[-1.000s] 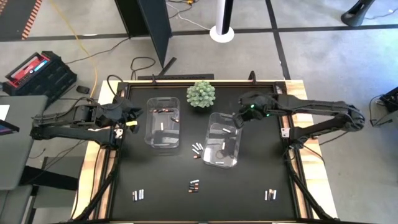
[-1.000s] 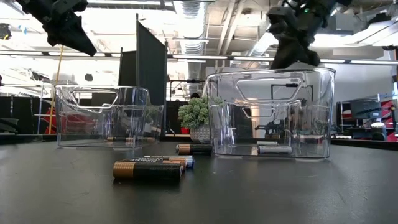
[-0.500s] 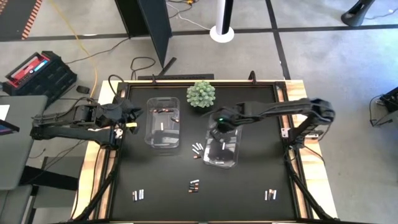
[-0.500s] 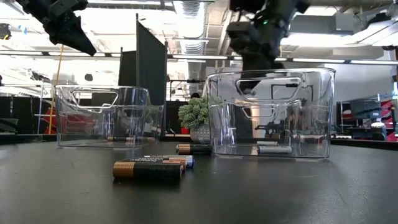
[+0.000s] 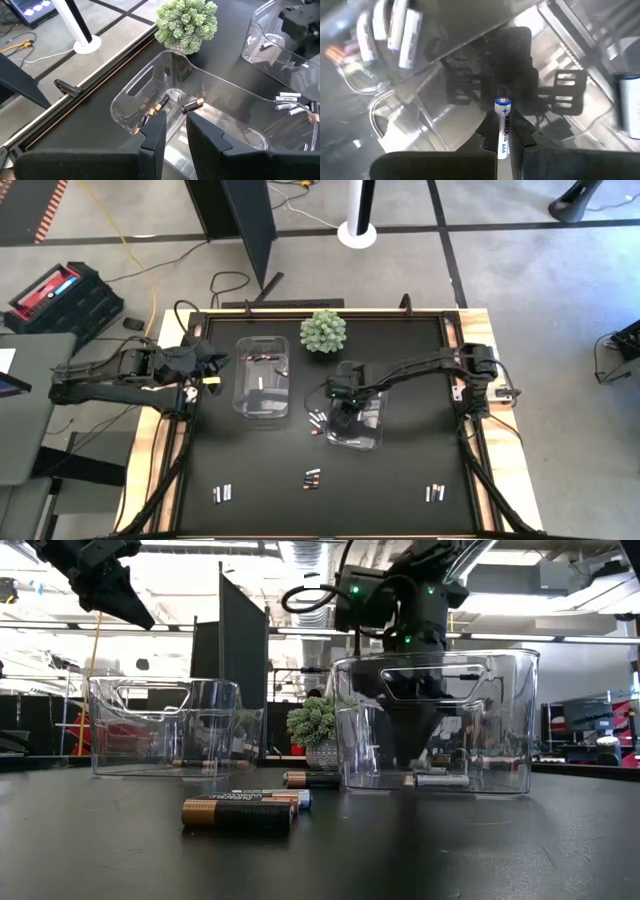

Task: Sort batteries
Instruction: Put the white-blue battery into the right transparent bin, then adjust the transparent bins

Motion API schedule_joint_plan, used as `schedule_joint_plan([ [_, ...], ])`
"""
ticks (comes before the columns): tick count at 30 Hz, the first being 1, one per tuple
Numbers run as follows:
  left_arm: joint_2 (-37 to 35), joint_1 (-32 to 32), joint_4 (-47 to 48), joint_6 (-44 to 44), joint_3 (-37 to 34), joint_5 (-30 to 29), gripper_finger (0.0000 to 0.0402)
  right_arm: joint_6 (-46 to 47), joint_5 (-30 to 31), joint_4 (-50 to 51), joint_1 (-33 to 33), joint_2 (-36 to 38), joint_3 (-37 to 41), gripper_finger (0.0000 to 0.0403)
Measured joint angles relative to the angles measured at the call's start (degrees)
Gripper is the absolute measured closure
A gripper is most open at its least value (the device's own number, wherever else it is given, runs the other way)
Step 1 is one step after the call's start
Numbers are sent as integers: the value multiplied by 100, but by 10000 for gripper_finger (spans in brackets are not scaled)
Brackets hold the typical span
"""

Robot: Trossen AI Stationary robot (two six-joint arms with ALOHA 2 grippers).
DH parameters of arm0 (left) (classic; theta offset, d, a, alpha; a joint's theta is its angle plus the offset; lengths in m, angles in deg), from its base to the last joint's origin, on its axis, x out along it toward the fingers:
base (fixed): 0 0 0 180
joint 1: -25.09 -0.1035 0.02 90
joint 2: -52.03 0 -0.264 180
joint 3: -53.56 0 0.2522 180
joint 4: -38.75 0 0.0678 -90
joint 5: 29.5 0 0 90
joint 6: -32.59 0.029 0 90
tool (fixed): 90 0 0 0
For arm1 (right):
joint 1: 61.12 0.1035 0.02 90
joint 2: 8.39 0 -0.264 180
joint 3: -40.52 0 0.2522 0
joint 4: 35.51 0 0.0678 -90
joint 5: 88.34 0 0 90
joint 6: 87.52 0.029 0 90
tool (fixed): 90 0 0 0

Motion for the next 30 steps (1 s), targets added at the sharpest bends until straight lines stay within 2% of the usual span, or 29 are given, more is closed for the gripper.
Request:
schedule_joint_plan([
  [7, 2, 0, 7, 195, 1, -2, 329, 44, 5, 6, 153, -182, -14, 367],
  [18, 2, 0, 13, 203, 1, 0, 329, 207, -30, 62, 152, -156, -14, 290],
  [23, 1, -2, 15, 203, 1, 0, 329, 196, -44, 780, 145, -156, -466, 272],
  [30, 2, 0, 17, 205, 1, 0, 329, 269, 13, 1725, 141, -153, -1422, 266],
])
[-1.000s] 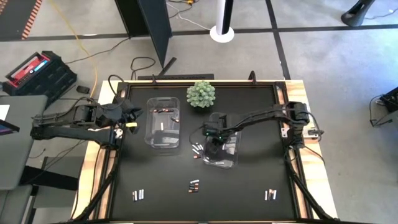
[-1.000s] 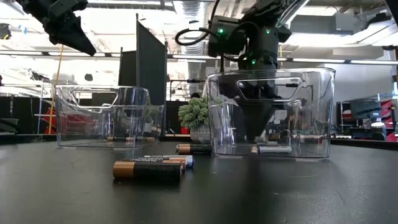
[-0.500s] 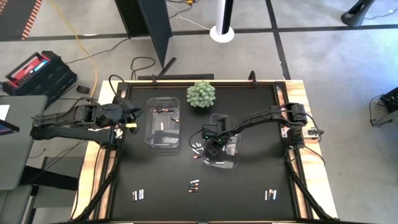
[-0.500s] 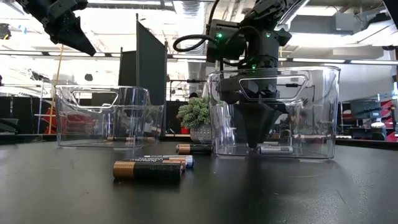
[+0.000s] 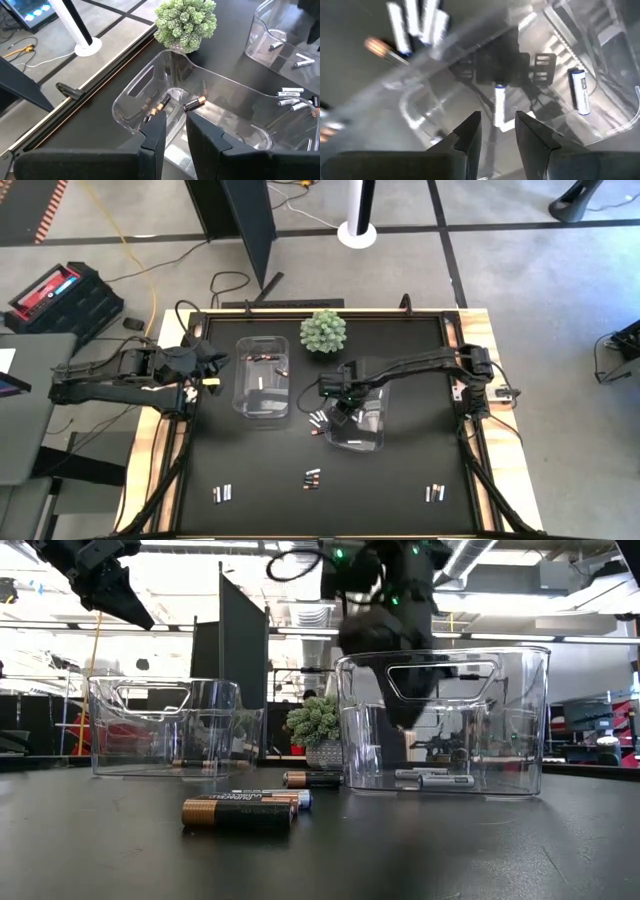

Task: Sort batteries
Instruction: Adjust the transparent bins

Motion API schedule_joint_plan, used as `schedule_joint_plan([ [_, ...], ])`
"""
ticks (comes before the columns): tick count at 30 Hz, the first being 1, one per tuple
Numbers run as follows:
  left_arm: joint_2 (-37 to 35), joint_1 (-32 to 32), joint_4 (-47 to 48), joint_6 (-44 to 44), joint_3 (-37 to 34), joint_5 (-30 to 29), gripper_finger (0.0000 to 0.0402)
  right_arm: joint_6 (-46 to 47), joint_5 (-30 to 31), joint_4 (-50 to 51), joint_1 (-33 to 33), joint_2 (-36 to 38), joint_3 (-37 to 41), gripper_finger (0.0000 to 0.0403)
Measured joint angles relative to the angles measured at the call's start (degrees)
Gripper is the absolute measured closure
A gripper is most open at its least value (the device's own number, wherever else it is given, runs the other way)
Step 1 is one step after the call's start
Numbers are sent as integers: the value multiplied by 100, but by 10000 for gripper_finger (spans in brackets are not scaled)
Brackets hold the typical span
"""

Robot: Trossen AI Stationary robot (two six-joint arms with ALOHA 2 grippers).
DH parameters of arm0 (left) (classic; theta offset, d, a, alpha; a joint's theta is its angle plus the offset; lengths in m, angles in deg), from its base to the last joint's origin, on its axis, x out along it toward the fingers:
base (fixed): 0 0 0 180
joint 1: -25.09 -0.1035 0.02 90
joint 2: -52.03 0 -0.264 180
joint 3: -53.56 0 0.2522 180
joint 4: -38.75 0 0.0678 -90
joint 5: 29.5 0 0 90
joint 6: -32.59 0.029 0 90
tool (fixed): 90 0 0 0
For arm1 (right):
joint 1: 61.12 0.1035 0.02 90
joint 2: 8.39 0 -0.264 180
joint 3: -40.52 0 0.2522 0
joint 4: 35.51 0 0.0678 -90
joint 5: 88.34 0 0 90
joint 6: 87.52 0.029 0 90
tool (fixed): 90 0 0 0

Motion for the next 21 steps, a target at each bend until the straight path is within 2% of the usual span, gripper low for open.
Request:
schedule_joint_plan([
  [2, -1, 0, 0, 0, 0, -1, 329, 135, 175, 327, 27, 0, -272, 266],
  [5, 0, 0, 2, -2, -2, -1, 329, 359, 809, 707, 149, 148, -543, 266],
  [11, 0, 0, 4, 1, 0, -1, 329, 1277, 1923, 1287, 575, 1013, -501, 266],
  [15, 0, 0, 2, 0, 0, 0, 329, 2376, 2357, 1366, 947, 1754, -13, 266],
  [21, 0, 0, -2, -91, 0, 0, 329, 4770, 2453, 1344, 1407, 2462, 1036, 266],
])
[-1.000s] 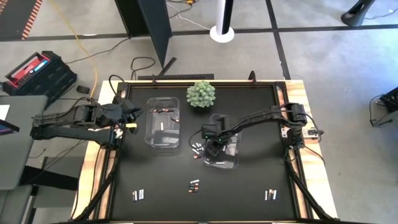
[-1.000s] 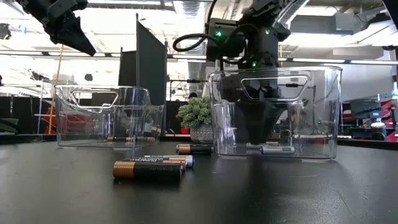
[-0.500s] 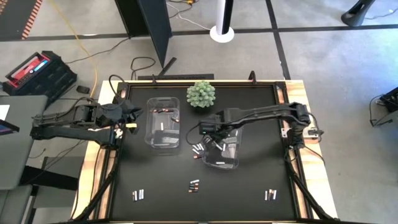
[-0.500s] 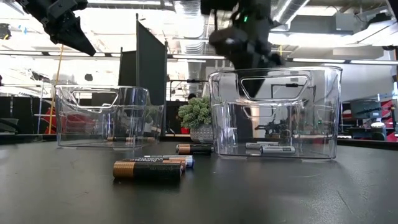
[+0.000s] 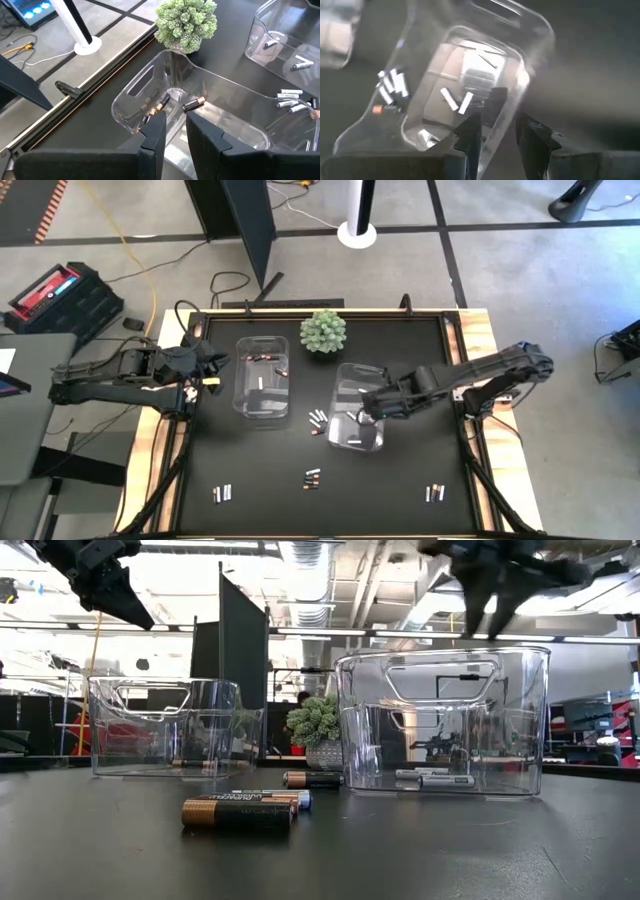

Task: Sort batteries
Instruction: Adjust the transparent bins

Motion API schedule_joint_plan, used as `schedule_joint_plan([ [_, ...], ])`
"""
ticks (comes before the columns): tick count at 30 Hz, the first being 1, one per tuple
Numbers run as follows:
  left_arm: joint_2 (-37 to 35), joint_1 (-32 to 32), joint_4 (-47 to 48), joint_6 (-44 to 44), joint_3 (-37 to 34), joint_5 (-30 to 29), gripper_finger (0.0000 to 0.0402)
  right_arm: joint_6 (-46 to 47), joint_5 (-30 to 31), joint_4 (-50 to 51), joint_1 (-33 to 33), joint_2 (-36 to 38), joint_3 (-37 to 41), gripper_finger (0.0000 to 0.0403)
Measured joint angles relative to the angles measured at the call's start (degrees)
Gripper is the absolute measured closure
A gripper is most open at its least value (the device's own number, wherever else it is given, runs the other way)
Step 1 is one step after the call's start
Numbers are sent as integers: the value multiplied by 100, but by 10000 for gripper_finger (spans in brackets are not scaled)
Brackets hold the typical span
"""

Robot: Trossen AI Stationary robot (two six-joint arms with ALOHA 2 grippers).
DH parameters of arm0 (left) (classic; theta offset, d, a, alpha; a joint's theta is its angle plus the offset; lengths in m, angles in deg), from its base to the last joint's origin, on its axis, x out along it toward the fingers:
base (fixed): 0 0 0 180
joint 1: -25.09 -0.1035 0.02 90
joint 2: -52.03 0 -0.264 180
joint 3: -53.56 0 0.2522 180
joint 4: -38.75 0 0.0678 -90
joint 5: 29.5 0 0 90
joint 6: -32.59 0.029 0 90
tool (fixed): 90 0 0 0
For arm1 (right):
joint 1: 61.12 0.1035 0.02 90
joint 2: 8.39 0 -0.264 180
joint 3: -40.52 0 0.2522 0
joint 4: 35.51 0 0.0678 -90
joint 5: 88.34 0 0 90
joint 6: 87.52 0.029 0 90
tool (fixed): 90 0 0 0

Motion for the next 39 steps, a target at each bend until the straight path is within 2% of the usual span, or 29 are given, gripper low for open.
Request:
schedule_joint_plan([
  [4, 0, -1, -2, -3, -1, -1, 329, 866, -14, -259, 168, 45, 452, 265],
  [9, -2, -1, -2, -16, 0, 0, 329, 1044, -225, -735, 209, 43, 792, 265],
  [14, 0, 0, -2, -19, 0, -1, 329, 1442, -235, -719, 179, 47, 980, 265],
  [31, -1, -1, 4, 104, -1, -2, 329, 1456, -758, -2060, -160, 40, 1962, 267],
  [34, -1, 0, 4, 99, 0, -2, 329, 1454, -833, -2061, -232, 40, 2063, 282],
  [39, -2, -1, 4, 91, -1, -2, 329, 1400, -837, -2077, -370, 40, 2079, 352],
])
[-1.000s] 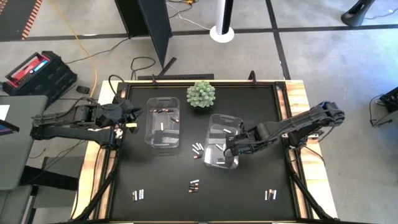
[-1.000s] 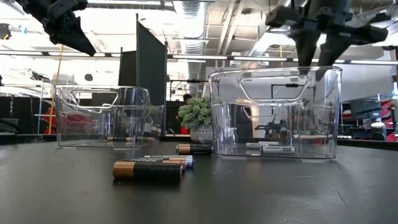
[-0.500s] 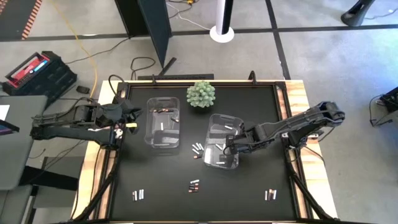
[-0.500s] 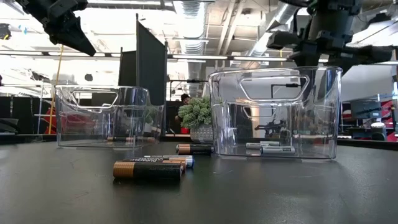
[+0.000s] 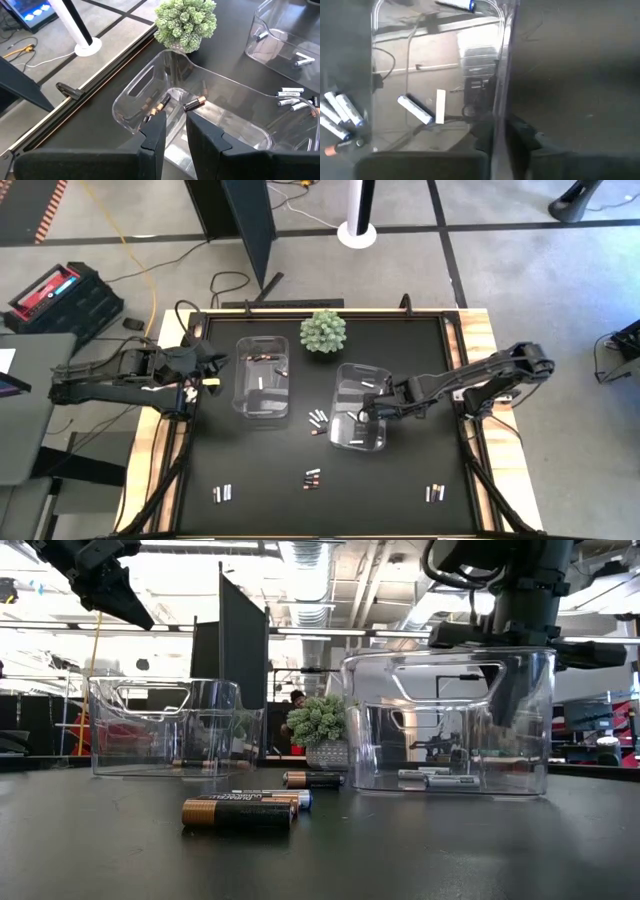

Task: Sort batteries
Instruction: Adjust the transparent bins

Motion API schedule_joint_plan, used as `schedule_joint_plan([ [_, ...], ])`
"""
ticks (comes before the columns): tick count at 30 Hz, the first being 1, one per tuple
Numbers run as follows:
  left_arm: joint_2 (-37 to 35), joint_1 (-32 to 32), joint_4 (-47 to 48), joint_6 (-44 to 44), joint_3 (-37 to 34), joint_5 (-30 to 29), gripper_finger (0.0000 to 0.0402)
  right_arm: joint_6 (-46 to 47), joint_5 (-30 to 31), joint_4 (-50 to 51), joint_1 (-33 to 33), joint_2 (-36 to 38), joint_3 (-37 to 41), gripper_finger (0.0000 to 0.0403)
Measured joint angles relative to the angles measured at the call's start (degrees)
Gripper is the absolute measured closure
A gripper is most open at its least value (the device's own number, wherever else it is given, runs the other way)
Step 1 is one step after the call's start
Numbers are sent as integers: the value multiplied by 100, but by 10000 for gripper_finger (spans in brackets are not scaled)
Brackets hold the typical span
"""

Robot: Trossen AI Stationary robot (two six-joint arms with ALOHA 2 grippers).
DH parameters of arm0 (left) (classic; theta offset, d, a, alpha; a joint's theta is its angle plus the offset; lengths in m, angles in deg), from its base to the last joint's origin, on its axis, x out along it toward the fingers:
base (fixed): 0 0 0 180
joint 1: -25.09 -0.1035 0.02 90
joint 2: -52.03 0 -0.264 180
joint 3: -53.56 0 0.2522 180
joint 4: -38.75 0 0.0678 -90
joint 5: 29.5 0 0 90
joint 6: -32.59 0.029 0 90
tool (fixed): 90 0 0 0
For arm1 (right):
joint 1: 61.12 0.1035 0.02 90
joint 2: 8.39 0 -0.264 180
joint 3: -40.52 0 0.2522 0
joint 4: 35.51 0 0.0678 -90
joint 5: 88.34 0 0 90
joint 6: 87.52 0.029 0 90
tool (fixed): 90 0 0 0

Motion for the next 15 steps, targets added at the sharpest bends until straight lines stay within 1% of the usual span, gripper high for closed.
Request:
schedule_joint_plan([
  [2, 2, -1, 0, 0, 1, 0, 329, -102, 5, 11, -58, 0, -2, 383],
  [3, 0, -1, 0, 0, 1, 0, 329, -178, 7, 17, -98, 0, -2, 391],
  [6, 2, 1, 0, -2, 1, 0, 329, -278, 3, 119, -269, 4, -4, 391],
  [9, 0, -1, -4, -2, 1, 0, 329, -593, 2, 241, -540, 4, -7, 392],
  [15, 0, -1, -9, -137, 1, 2, 329, -1677, 3, 259, -1383, 9, -9, 399],
])
